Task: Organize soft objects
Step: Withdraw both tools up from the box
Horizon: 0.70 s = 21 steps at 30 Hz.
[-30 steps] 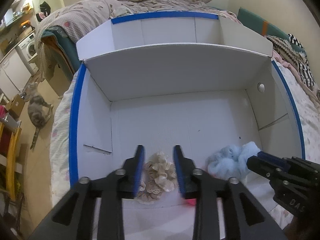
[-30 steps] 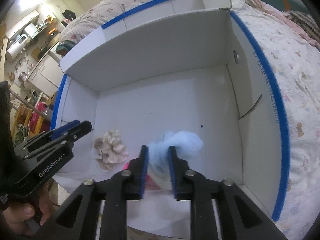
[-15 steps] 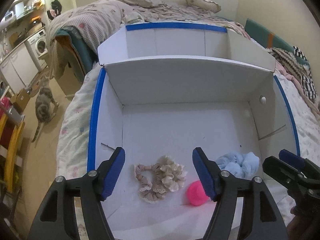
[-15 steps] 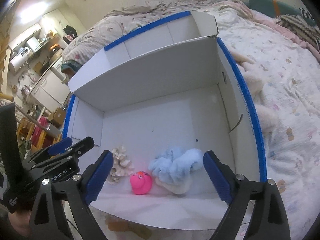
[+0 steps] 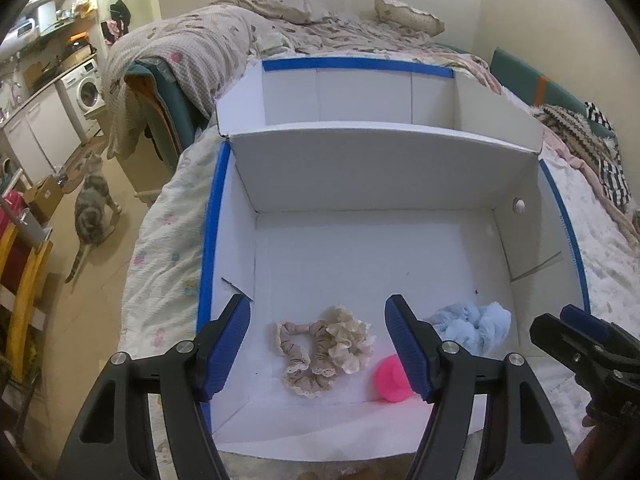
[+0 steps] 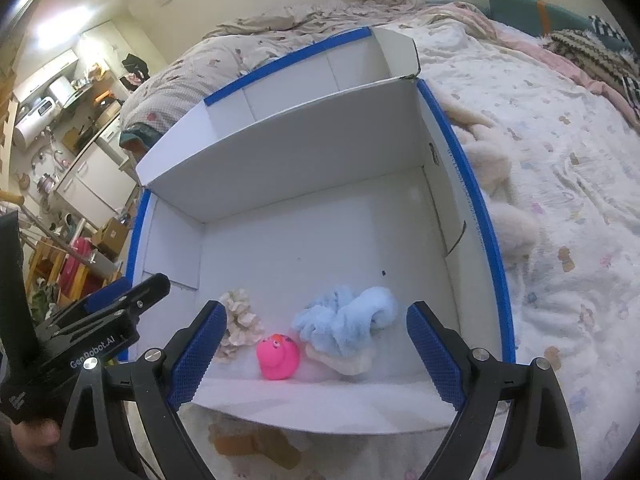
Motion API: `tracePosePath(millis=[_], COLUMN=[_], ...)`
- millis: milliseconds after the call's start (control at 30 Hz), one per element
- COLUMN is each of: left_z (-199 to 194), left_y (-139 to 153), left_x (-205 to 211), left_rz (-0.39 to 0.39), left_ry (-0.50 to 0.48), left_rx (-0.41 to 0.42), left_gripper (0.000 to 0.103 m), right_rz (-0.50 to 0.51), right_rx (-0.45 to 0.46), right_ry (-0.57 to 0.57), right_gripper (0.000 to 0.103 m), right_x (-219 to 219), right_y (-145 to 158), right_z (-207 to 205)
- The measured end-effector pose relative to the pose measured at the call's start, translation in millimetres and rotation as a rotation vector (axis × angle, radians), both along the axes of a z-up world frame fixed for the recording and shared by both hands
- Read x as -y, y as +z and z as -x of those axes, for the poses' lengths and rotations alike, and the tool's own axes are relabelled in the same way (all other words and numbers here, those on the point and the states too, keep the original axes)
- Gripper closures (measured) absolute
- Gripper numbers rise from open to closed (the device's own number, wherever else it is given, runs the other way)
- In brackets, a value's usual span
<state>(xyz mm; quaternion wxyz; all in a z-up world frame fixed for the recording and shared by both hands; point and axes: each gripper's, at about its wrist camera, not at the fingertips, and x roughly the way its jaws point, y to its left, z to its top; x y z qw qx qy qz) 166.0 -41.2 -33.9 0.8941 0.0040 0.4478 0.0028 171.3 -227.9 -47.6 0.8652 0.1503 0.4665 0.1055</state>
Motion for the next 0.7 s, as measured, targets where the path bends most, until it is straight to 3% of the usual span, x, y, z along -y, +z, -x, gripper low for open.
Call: tracePosePath(millis=[333,700], left_z=[42.5,74.6], left_y=[2.8,16.5], left_x=[-15.0,-33.1], left_rz=[-0.043,-0.008], left_ry=[0.011,0.058], left_rx=[0.031,0.084], left_gripper=[0.036,0.036], right_rz=[0.036,0.064], right_rx=[0.042,0.101], right_ry=[0.043,0.054], right_gripper=[0.006,0.006], right_x=[-2.1,-4.0], right_y=[13.4,26.7], right_z=[31.4,65.9])
